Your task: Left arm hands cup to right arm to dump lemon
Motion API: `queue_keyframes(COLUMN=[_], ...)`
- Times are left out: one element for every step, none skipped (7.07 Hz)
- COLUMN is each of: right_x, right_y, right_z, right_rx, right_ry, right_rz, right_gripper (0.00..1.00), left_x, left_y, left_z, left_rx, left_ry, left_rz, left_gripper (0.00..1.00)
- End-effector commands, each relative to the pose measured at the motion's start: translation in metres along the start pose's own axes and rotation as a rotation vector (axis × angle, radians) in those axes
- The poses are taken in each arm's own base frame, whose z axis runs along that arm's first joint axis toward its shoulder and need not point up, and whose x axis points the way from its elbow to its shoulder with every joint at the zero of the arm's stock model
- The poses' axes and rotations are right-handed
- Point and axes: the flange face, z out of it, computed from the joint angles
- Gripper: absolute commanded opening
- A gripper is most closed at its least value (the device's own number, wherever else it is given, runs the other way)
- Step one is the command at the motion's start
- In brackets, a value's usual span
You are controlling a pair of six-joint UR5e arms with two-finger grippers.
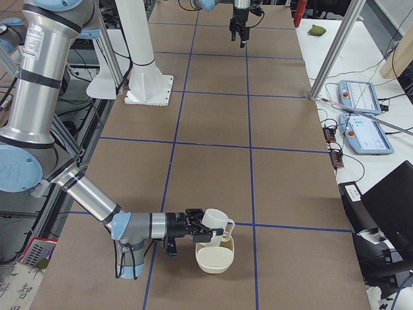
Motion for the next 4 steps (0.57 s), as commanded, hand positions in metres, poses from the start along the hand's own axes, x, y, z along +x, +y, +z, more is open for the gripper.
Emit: queue_keyframes(right_x=[0.004,0.006,0.012,0.016], right_y=[0.018,0.023,0.030,0.055], right_z=[0.016,0.025,0.043,0.071], right_rx=[-0.091,-0.105,-0.106,-0.085], right_ry=[0.023,0.037,0.067,0.079], right_rz=[-0.160,-0.195,-0.300,-0.377], right_gripper=[0.23,0.29,0.31,0.34], left_x=[0.000,0.000,0.000,-0.001], left_y=[0.001,0.002,0.002,0.003], left_z=[0.001,0.001,0.001,0.000], left_rx=[-0.001,-0.002,-0.004,-0.004], left_ry=[-0.001,-0.001,0.000,-0.004], left_rz=[0.001,0.002,0.003,0.000], left_gripper=[1.00,1.00,1.00,1.00])
